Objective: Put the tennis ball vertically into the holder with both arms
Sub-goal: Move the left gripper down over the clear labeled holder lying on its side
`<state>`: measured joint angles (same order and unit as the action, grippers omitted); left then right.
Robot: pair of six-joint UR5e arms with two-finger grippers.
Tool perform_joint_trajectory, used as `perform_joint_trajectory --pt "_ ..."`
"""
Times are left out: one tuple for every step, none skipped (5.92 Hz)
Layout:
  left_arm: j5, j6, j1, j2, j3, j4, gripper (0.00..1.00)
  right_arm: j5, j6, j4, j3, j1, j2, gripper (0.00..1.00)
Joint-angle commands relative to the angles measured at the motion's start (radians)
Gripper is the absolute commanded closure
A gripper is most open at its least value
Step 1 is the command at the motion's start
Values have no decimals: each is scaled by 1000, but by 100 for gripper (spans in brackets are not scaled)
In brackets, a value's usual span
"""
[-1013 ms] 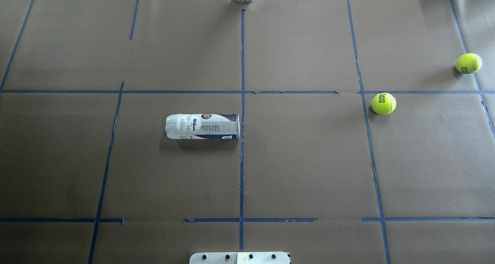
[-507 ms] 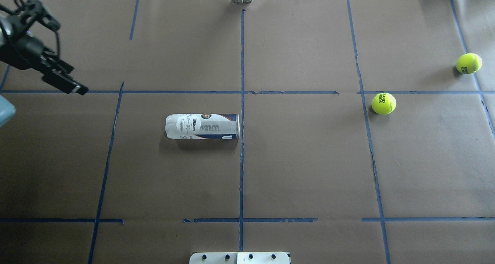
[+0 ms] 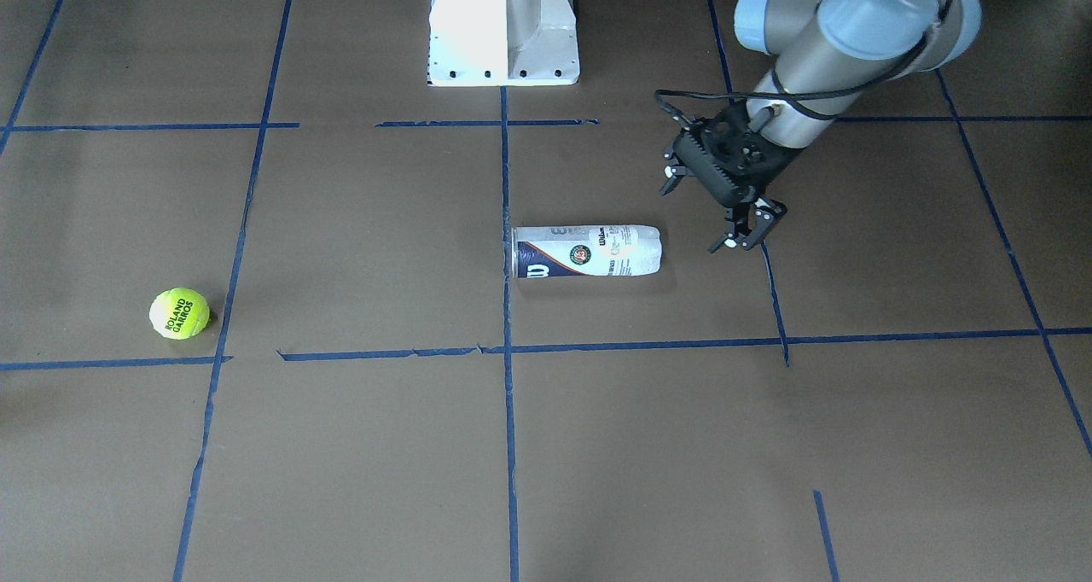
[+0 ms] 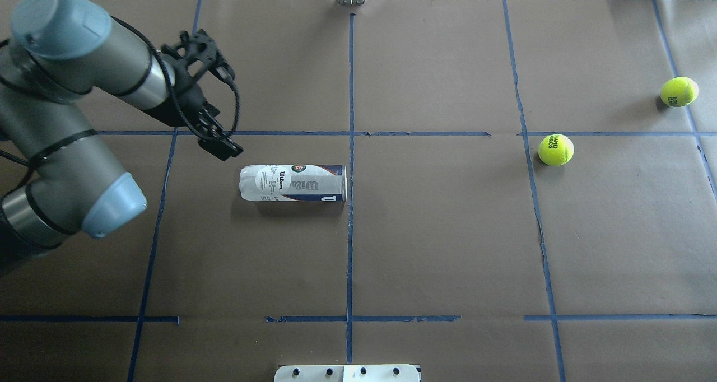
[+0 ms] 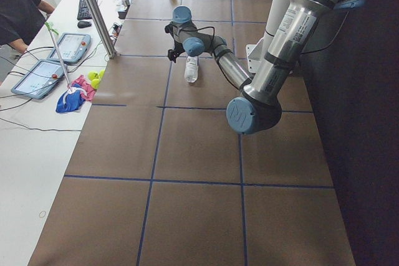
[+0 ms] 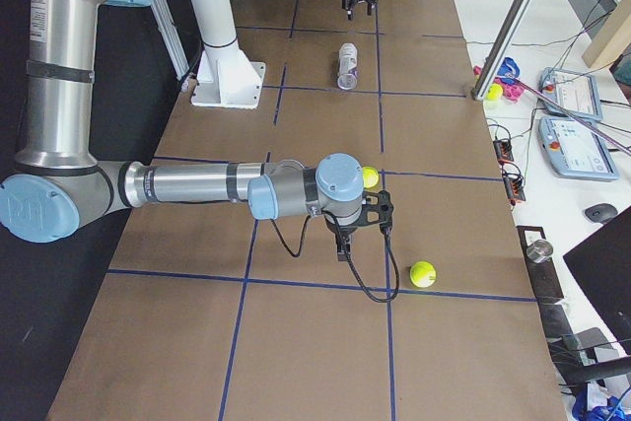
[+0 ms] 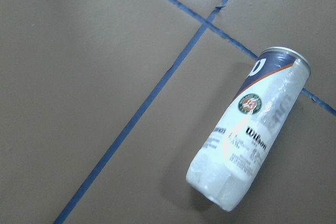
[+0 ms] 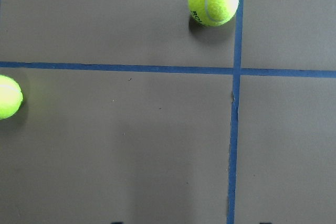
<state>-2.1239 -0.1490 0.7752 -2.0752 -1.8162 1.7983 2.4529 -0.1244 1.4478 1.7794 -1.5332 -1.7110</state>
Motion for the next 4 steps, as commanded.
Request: perform_joint_trajectory --pt "149 -7 -135 -125 65 -4 0 -41 -1 -3 0 11 2 11" --pt "232 -6 -177 -191 131 -11 0 -43 -3 -1 2 15 8 1" --pt "237 5 -178 -254 206 -13 0 -43 -3 -3 2 15 8 0" --pt "237 58 -182 -300 263 -39 0 -42 2 -4 3 15 8 0"
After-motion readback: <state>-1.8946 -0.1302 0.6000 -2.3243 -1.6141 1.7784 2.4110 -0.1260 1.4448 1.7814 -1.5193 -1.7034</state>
